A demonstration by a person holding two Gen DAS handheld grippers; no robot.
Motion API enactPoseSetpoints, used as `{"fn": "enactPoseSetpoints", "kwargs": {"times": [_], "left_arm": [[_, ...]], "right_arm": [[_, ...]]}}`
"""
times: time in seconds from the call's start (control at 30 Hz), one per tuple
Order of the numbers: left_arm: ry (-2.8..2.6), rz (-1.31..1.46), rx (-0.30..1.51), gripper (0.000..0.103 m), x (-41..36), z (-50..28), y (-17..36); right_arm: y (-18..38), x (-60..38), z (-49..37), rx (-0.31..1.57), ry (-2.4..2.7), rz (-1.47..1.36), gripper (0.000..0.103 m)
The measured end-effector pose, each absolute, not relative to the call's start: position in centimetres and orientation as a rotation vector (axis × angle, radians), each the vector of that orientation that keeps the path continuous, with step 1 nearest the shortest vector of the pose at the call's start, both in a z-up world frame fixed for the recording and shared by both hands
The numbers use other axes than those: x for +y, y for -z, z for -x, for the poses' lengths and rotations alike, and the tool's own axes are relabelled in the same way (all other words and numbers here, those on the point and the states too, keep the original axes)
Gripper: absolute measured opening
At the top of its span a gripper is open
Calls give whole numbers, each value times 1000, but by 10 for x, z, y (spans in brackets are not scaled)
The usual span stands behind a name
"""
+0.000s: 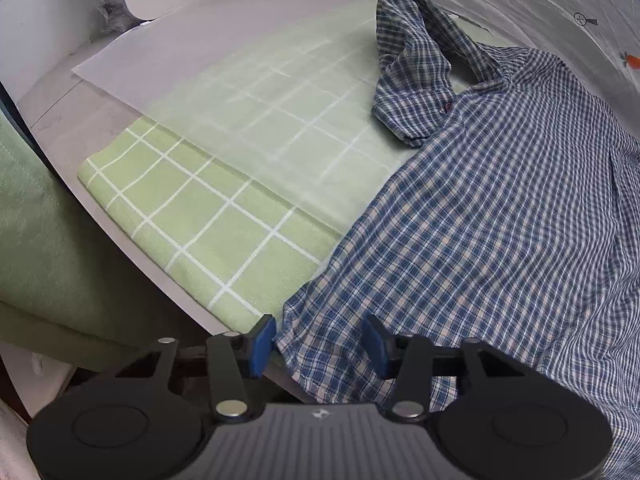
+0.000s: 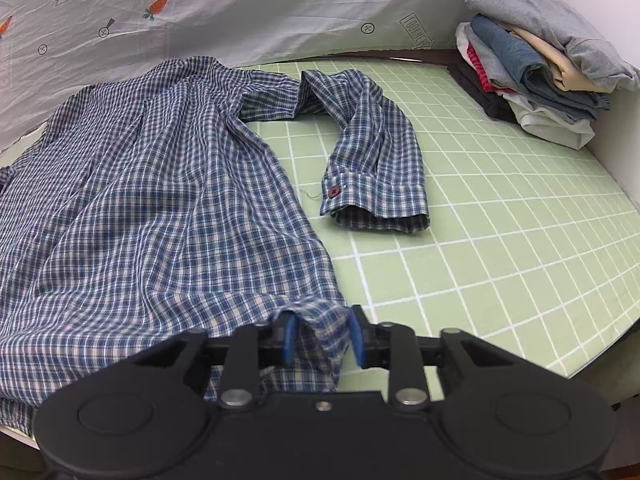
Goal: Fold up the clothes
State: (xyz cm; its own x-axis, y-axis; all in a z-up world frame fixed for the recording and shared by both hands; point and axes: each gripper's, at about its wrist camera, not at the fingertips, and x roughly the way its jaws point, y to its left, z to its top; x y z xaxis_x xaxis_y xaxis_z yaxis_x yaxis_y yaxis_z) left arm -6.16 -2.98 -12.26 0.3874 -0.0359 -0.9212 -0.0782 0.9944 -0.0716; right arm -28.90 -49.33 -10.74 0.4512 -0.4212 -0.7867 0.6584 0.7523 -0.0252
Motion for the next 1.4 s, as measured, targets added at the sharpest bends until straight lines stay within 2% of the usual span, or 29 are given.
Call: {"fn": "enactPoseSetpoints", "kwargs": {"times": [0.07,0.1,0.33,0.4,0.53,0.6,0.67,0.7,0.73,0.8,0.9,1.0,1.17,1.4], "left_arm": [[-35,108,1167,6,-27,62,120],[-36,122,1148,5,-25,63,115],[55,293,981,4,-4,73,46],[39,317,1005,4,-1,71,53],[-55,305,1172,5,4,71,106],[-95,294,1200,12,6,75,116],[-118,241,1206,17,4,78,116],[-115,220,1201,22,2,77,114],[-112,199,1197,25,0,77,113],[-104,163,1175,38,-4,76,107],[-85,102,1126,47,-15,72,94],[-55,29,1086,60,-34,70,83],[30,-113,1046,63,-71,72,79],[103,-178,1057,63,-99,77,85]], "right_arm": [[102,-494,293,846,703,-306,5],[96,-495,297,816,718,-308,1],[45,-508,323,625,759,-353,1],[50,-509,321,657,747,-340,1],[100,-503,310,895,744,-268,1],[114,-500,310,981,745,-259,3],[120,-500,311,1027,756,-264,20],[119,-500,312,1030,761,-264,34],[117,-501,312,1021,759,-261,41],[108,-502,313,985,743,-259,43],[93,-501,312,907,710,-263,53],[79,-497,307,843,687,-243,55],[64,-499,306,759,711,-240,56],[43,-510,316,726,733,-273,63]]}}
